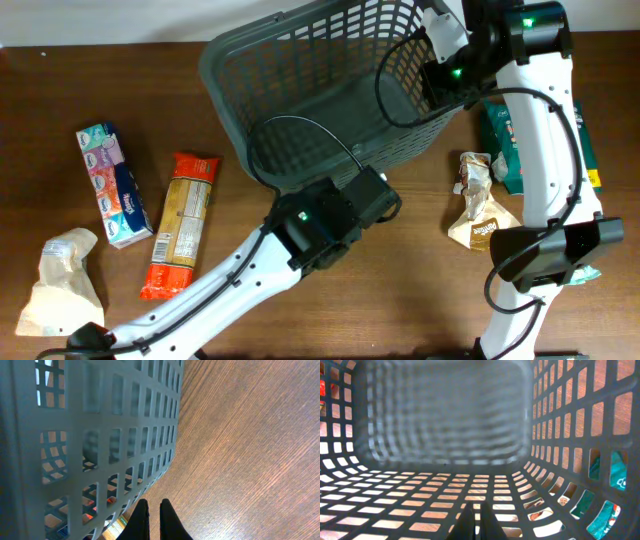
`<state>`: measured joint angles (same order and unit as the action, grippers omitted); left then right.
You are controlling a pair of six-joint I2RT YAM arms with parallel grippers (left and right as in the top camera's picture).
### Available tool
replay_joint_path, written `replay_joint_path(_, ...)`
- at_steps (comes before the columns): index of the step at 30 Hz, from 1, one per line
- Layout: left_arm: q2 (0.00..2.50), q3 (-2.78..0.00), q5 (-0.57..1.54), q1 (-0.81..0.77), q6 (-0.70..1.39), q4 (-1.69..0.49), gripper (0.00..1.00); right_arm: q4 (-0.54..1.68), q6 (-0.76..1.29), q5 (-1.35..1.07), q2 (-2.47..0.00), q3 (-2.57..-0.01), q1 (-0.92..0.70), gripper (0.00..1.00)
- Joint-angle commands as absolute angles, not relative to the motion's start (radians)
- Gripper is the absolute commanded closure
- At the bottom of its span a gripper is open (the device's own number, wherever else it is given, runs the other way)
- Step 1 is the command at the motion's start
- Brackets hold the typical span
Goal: Pack container
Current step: 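Lift and pull the grey basket toward the table's back edge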
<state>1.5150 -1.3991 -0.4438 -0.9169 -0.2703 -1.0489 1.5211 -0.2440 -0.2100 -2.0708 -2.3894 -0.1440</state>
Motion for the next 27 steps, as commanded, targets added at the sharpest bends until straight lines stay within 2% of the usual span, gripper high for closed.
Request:
replay_joint_path(1, 1.52, -1.416, -0.441, -0.879, -0.303, -1.035, 0.98, 1.526, -0.254, -0.201, -2.067, -2.392, -0.15, 0.97)
replay_joint_path(15, 1.52, -1.416, -0.44, -0.664, -0.4, -0.907, 0.98, 1.551, -0.254, -0.201, -2.067, -2.392, -0.15, 0.96)
replay_joint_path(27, 1.522, -1.416, -0.432, -0.612, -0.489, -0.809, 0.98, 1.586, -0.245, -0.201, -2.067, -2.392, -0.15, 0.96)
